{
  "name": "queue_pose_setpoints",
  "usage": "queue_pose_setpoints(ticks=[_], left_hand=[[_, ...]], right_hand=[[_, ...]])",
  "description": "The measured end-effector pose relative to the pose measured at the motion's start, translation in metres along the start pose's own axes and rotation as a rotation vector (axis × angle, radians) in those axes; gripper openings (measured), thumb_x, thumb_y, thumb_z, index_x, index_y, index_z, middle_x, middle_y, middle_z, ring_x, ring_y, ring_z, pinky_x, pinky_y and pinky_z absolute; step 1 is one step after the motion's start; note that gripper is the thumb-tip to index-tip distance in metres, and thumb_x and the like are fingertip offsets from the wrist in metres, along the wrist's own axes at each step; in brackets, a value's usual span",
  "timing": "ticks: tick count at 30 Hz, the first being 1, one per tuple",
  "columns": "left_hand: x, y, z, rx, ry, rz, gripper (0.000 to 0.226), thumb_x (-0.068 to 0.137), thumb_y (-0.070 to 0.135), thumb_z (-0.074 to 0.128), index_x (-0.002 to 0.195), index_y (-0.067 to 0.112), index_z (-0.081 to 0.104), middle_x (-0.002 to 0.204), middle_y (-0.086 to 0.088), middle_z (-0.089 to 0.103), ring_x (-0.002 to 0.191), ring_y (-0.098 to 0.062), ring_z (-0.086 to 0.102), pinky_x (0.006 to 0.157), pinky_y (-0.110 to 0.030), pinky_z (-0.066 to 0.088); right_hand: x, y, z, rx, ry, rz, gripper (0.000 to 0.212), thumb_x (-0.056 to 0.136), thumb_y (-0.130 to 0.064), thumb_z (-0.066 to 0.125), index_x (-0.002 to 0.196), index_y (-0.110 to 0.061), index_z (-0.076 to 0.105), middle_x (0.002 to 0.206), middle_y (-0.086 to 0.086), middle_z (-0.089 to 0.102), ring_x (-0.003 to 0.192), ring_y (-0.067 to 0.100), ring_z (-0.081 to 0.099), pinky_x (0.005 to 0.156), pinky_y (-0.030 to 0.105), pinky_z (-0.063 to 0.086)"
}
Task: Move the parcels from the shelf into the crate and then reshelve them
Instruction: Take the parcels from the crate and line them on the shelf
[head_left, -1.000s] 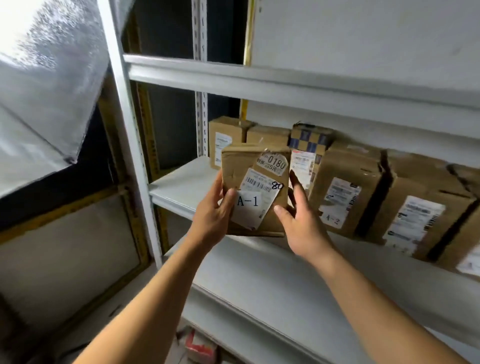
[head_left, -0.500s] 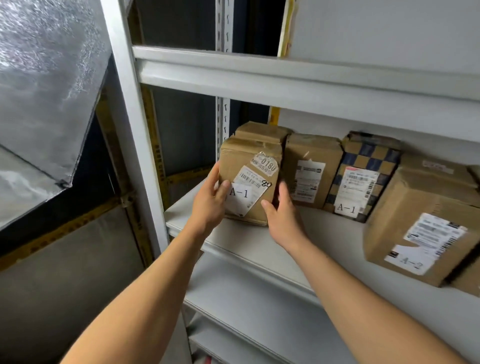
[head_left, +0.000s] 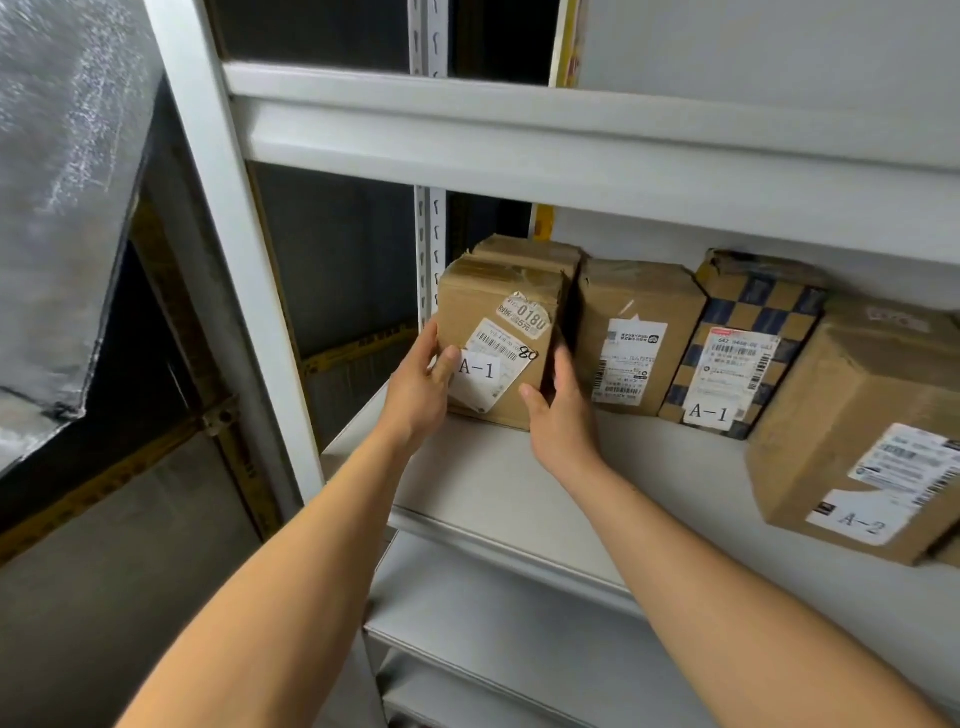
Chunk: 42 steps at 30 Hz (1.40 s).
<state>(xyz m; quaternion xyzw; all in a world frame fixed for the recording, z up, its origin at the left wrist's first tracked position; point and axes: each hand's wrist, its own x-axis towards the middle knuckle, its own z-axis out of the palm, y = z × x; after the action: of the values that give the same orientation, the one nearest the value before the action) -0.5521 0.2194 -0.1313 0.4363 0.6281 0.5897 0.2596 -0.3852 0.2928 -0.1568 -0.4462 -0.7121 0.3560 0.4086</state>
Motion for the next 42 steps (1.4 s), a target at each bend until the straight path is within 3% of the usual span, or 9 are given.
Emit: queue_pose_setpoints(ticks=[6, 9, 12, 14, 17, 26, 34, 37, 42], left_hand=[[-0.002, -0.005, 0.002, 0.041, 0.016, 0.014, 0.047, 0.112, 0.034, 0.046, 0.158, 0.043, 0.038, 0.124, 0.034, 0.066, 0.116, 0.012, 0.061, 0.100, -0.022, 0.051], [-0.012, -0.005, 0.007, 0.041, 0.093, -0.060, 0.058, 0.109, 0.045, 0.051, 0.163, 0.033, 0.032, 0.140, 0.017, 0.064, 0.127, -0.005, 0.061, 0.107, -0.035, 0.051], [-0.037, 0.000, 0.021, 0.109, 0.211, -0.169, 0.059, 0.107, 0.046, 0.052, 0.156, 0.015, 0.041, 0.148, -0.006, 0.059, 0.133, -0.025, 0.058, 0.108, -0.040, 0.049], [-0.062, 0.003, 0.036, 0.185, 0.283, -0.147, 0.048, 0.107, 0.042, 0.053, 0.143, 0.010, 0.053, 0.139, -0.009, 0.063, 0.125, -0.028, 0.061, 0.102, -0.038, 0.050], [-0.101, 0.015, 0.067, 0.262, 0.336, -0.082, 0.045, 0.104, 0.040, 0.056, 0.139, 0.013, 0.055, 0.139, -0.009, 0.060, 0.123, -0.027, 0.059, 0.106, -0.044, 0.050], [-0.251, 0.065, 0.241, 0.330, -0.198, 0.225, 0.035, 0.104, 0.030, 0.063, 0.137, 0.017, 0.067, 0.130, 0.000, 0.073, 0.116, -0.014, 0.068, 0.095, -0.019, 0.045], [-0.413, 0.079, 0.416, 0.359, -0.671, 0.377, 0.035, 0.104, 0.028, 0.064, 0.138, 0.016, 0.067, 0.131, -0.002, 0.072, 0.120, -0.016, 0.067, 0.095, -0.020, 0.046], [-0.477, 0.078, 0.479, 0.425, -0.875, 0.446, 0.039, 0.105, 0.031, 0.063, 0.142, 0.019, 0.063, 0.136, 0.000, 0.069, 0.123, -0.018, 0.065, 0.098, -0.021, 0.045], [-0.588, 0.059, 0.575, 0.472, -1.225, 0.470, 0.042, 0.102, 0.038, 0.064, 0.142, 0.026, 0.062, 0.140, 0.001, 0.067, 0.125, -0.020, 0.064, 0.108, -0.024, 0.044]], right_hand=[[-0.003, -0.002, -0.001, 0.031, 0.010, 0.008, 0.079, 0.101, -0.017, 0.065, 0.164, -0.042, 0.025, 0.161, -0.008, 0.048, 0.142, 0.012, 0.049, 0.119, 0.033, 0.038], [-0.009, -0.004, -0.010, 0.074, -0.014, 0.042, 0.079, 0.096, -0.028, 0.067, 0.160, -0.051, 0.025, 0.157, -0.008, 0.053, 0.138, 0.015, 0.055, 0.116, 0.046, 0.047], [-0.033, -0.011, -0.037, 0.058, -0.035, 0.065, 0.071, 0.102, -0.022, 0.068, 0.163, -0.032, 0.032, 0.157, 0.001, 0.052, 0.139, 0.016, 0.055, 0.112, 0.033, 0.046], [-0.055, -0.007, -0.063, -0.001, -0.035, 0.027, 0.064, 0.103, -0.021, 0.067, 0.161, -0.024, 0.039, 0.155, 0.003, 0.054, 0.139, 0.016, 0.054, 0.109, 0.027, 0.042], [-0.093, 0.003, -0.112, -0.055, -0.027, -0.015, 0.054, 0.104, -0.019, 0.065, 0.156, -0.022, 0.047, 0.152, 0.003, 0.057, 0.139, 0.016, 0.054, 0.110, 0.026, 0.041], [-0.259, 0.077, -0.312, -0.166, 0.194, 0.037, 0.043, 0.102, -0.019, 0.068, 0.145, -0.019, 0.060, 0.139, -0.005, 0.066, 0.124, 0.005, 0.062, 0.104, 0.034, 0.055], [-0.455, 0.164, -0.486, -0.248, 0.440, 0.405, 0.045, 0.107, -0.025, 0.061, 0.151, -0.021, 0.054, 0.142, -0.006, 0.061, 0.127, 0.010, 0.058, 0.105, 0.030, 0.051], [-0.531, 0.192, -0.524, -0.230, 0.579, 0.571, 0.044, 0.107, -0.024, 0.062, 0.150, -0.023, 0.055, 0.136, -0.008, 0.062, 0.123, 0.008, 0.059, 0.109, 0.031, 0.049], [-0.653, 0.237, -0.560, -0.216, 0.739, 0.873, 0.044, 0.107, -0.029, 0.061, 0.149, -0.019, 0.055, 0.145, 0.001, 0.062, 0.130, 0.021, 0.061, 0.109, 0.031, 0.046]])
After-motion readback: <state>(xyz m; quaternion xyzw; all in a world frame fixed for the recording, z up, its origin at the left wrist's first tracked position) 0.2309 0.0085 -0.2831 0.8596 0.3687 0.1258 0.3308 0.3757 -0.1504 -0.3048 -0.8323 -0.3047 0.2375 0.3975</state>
